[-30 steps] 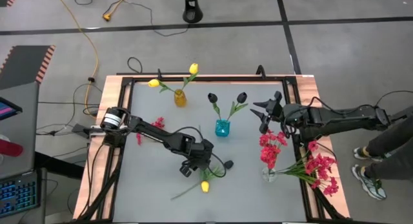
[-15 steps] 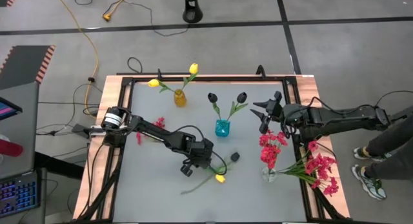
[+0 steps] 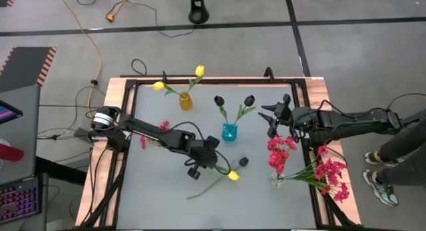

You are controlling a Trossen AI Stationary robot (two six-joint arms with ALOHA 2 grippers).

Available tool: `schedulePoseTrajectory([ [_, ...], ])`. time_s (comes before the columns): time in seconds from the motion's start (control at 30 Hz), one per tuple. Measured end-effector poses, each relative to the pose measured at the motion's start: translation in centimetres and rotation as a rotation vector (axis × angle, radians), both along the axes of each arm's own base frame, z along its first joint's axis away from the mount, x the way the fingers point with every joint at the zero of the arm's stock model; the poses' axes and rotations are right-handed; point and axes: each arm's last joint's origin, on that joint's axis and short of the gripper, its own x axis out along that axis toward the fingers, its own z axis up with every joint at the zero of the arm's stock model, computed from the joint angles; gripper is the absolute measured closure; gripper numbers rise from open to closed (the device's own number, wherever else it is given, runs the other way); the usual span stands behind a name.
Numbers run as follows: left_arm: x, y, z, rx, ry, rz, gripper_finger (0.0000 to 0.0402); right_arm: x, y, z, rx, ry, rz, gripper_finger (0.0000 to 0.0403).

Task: Sort flowers into vase by color
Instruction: Put the yellow flower into the yellow vase

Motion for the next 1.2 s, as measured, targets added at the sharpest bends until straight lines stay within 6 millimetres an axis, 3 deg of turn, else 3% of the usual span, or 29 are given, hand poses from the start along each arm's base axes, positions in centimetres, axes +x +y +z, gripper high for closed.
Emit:
schedulePoseTrajectory([
  [0.37, -2.0, 1.8, 7.5, -0.12, -0.261, 0.134, 0.0401, 0.0, 0.0, 0.0, 0.0, 0.0, 0.0, 0.0237],
  [0.7, -5.6, 2.8, 13.6, -0.116, -0.49, 0.276, 0.0401, 0.0, 0.0, 0.0, 0.0, 0.0, 0.0, 0.0237],
  [0.87, -8.0, 3.5, 13.3, -0.109, -0.638, 0.361, 0.0401, 0.0, 0.0, 0.0, 0.0, 0.0, 0.0, 0.0237],
  [1.2, -14.0, 5.8, 7.8, 0.02, -1.087, 0.593, 0.0401, 0.0, 0.0, 0.0, 0.0, 0.001, 0.0, 0.0237],
])
